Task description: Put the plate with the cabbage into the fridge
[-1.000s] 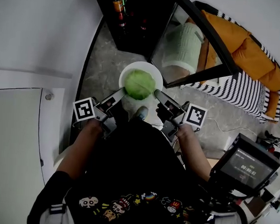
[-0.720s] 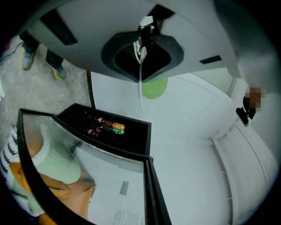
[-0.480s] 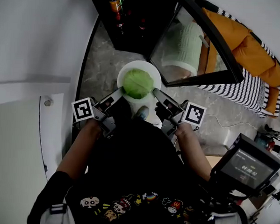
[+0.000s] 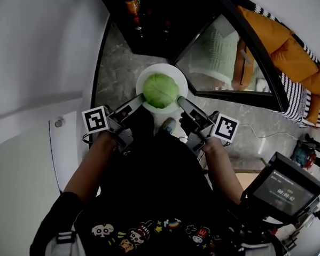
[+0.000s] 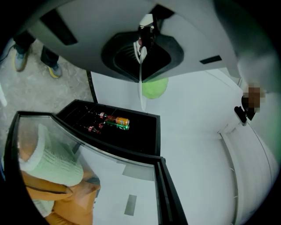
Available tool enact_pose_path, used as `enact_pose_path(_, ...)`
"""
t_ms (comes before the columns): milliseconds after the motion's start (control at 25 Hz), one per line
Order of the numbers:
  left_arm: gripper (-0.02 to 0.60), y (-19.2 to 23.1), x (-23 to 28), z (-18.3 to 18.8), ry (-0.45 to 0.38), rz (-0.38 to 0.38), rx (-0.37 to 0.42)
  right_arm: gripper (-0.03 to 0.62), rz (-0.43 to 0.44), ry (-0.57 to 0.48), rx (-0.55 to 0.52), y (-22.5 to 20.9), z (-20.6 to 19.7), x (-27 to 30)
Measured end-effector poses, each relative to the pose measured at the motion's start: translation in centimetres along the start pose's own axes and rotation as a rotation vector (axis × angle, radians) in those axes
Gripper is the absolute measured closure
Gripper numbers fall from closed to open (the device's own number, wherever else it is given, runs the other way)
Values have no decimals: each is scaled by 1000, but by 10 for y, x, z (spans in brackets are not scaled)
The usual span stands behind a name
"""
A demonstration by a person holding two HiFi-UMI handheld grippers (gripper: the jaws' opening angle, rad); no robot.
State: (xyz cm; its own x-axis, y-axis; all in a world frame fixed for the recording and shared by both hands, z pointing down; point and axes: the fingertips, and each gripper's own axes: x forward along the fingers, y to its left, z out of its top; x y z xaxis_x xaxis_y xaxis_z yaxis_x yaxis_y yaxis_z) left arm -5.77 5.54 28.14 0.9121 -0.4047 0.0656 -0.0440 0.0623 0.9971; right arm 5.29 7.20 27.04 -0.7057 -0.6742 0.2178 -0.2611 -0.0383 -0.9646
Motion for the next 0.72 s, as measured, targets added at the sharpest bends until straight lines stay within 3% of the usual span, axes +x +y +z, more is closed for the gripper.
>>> enact_pose_path(520,572,-4,4,1,34,14,1,574,-6,-30,21,1,2,-3)
enact_pose_path(720,572,-9,-3,-3,-36,22,63,574,62,27,-7,3,0,0)
